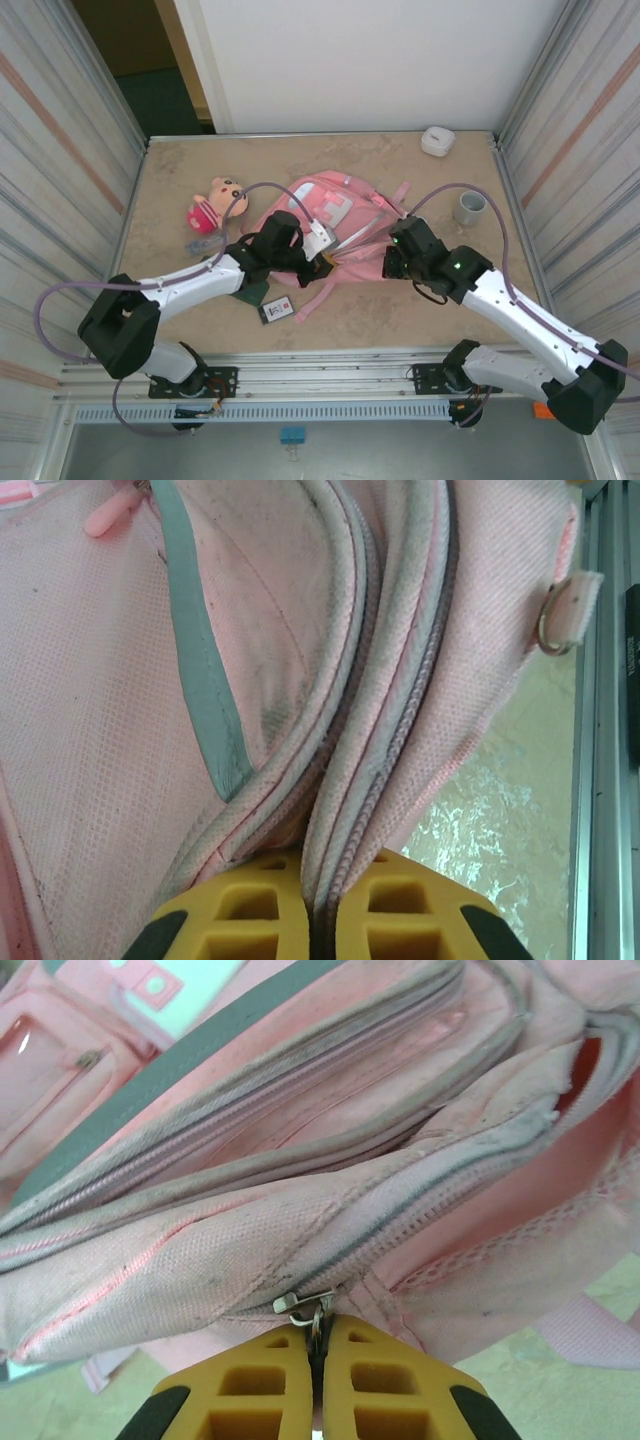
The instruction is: Pack the student bag
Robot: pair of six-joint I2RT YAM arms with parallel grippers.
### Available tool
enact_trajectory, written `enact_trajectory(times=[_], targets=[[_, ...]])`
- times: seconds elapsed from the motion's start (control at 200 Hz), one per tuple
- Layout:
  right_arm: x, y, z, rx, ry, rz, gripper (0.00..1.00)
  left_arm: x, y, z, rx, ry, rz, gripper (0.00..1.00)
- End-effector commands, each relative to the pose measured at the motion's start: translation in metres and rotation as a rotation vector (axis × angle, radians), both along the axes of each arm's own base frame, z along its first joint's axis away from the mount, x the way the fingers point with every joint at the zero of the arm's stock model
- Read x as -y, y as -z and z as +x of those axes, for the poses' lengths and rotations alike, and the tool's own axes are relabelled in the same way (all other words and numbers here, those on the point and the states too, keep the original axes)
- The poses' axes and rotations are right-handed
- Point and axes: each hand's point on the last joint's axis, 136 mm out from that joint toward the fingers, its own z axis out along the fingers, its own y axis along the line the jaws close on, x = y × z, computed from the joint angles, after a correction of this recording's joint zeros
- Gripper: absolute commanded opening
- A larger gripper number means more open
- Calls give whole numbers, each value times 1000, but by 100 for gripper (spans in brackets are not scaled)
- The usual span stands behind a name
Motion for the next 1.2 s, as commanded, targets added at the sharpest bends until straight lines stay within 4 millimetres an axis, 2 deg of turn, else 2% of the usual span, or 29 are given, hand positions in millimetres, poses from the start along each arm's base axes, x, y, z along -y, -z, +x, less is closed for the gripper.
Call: enact_trajectory(times=[0.0, 0.065, 0.135, 0.241, 0.316, 0.431, 0.581, 0.692, 0.852, 1.032, 1.193], targets=[[-23, 13, -19, -56, -205, 56, 0, -15, -4, 9, 15, -67, 20, 3], [-36, 17, -27, -90, -255, 121, 0, -17, -5, 11, -38, -127, 15, 24], [-39, 25, -33, -122, -257, 145, 0, -22, -6, 9, -98, -192, -9, 50], [-38, 37, -36, -152, -243, 138, 0, -39, -9, 12, -190, -382, -61, 66], [-36, 43, -38, -169, -235, 125, 0, -62, -4, 15, -263, -567, -59, 70], [-38, 46, -38, -186, -237, 117, 0, -94, 9, 13, -316, -759, -29, 74], [-47, 50, -42, -195, -268, 108, 0, -116, 31, 17, -396, -891, -32, 77], [-59, 51, -46, -192, -309, 109, 0, -121, 47, 25, -477, -942, -38, 77], [-77, 54, -50, -194, -320, 146, 0, -111, 57, 49, -493, -946, -103, 78], [-103, 63, -52, -198, -335, 187, 0, -99, 42, 96, -434, -939, -155, 79], [-124, 68, -42, -191, -333, 197, 0, -107, 24, 135, -395, -976, -184, 79]])
